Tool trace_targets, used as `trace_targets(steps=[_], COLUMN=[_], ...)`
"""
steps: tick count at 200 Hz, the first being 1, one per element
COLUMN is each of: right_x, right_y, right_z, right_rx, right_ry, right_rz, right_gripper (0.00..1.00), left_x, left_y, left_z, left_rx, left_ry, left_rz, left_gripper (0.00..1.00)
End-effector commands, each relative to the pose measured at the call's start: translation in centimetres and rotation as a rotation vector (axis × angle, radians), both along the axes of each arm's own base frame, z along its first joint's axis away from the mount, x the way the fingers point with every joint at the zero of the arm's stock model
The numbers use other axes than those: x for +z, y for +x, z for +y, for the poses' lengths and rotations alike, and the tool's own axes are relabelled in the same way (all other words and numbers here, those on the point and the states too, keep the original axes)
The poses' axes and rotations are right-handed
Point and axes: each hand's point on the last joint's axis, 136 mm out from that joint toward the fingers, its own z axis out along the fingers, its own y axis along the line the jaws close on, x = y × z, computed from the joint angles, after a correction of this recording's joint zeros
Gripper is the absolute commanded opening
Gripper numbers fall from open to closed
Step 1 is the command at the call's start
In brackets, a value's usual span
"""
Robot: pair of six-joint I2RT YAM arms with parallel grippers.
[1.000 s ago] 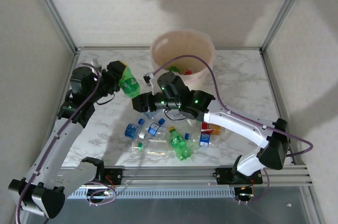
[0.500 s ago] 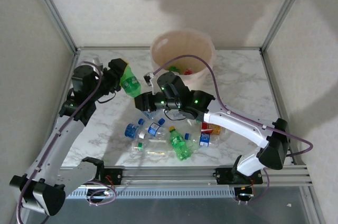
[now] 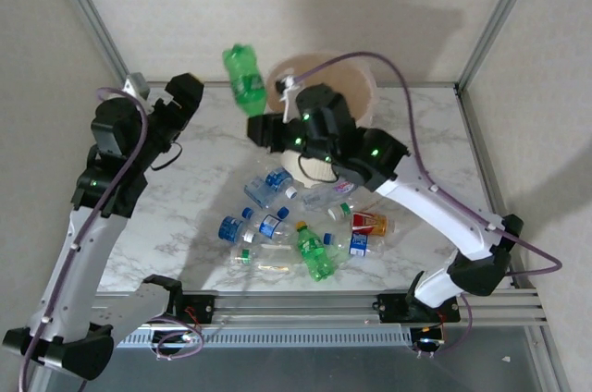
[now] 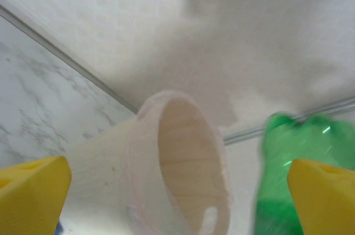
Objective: Put the plastic bottles in the bin
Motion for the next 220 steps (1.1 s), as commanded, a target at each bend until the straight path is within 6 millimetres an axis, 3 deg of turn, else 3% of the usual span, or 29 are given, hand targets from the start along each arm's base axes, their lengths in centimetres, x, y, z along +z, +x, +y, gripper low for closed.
trace_targets(steps=[1,24,55,99,140,144,162,200,220], right_x=[0.1,-0.4,-3.8,-7.7,-7.1,-7.0,-6.3,-3.8,-4.1], right_y=[4.1,6.6,9.2,11.2,10.8,11.4,11.3,9.5,7.8], right_z=[-4.4,-6.3,-8.1,-9.6,-10.9,-11.9,-12.8,-15.0,-17.5], right_rx=[-0.175,-0.229,-0.291,-0.340,-0.380,-0.407,-0.426,-0.470,-0.529], right_ry=[-0.057,-0.072,-0.149,-0.237,-0.248,-0.248,-0.247,-0.211,-0.232], right_rz=[0.006,0.022,0.080,0.123,0.105,0.107,0.098,0.059,0.063], right_gripper=[0.25,0.25,0.25,0.28,0.54,0.57,0.69,0.71,0.73], left_x=[-2.9,-5.7,-8.0,-14.0,-15.3,-15.4,-15.8,-15.5,-16.0], left_y=[-0.8,-1.3,-2.2,-3.0,-3.9,-3.9,-4.0,-3.9,-3.7], left_z=[1.3,1.0,0.0,-0.4,-1.5,-1.6,-2.2,-2.8,-3.1], left_rx=[0.043,0.015,-0.040,-0.052,-0.090,-0.092,-0.105,-0.099,-0.084], left_ry=[0.152,0.180,0.131,0.208,0.185,0.181,0.174,0.215,0.246], left_rz=[0.057,0.088,0.086,0.219,0.230,0.231,0.240,0.240,0.255], left_gripper=[1.00,0.99,0.99,0.96,0.96,0.95,0.93,0.93,0.92])
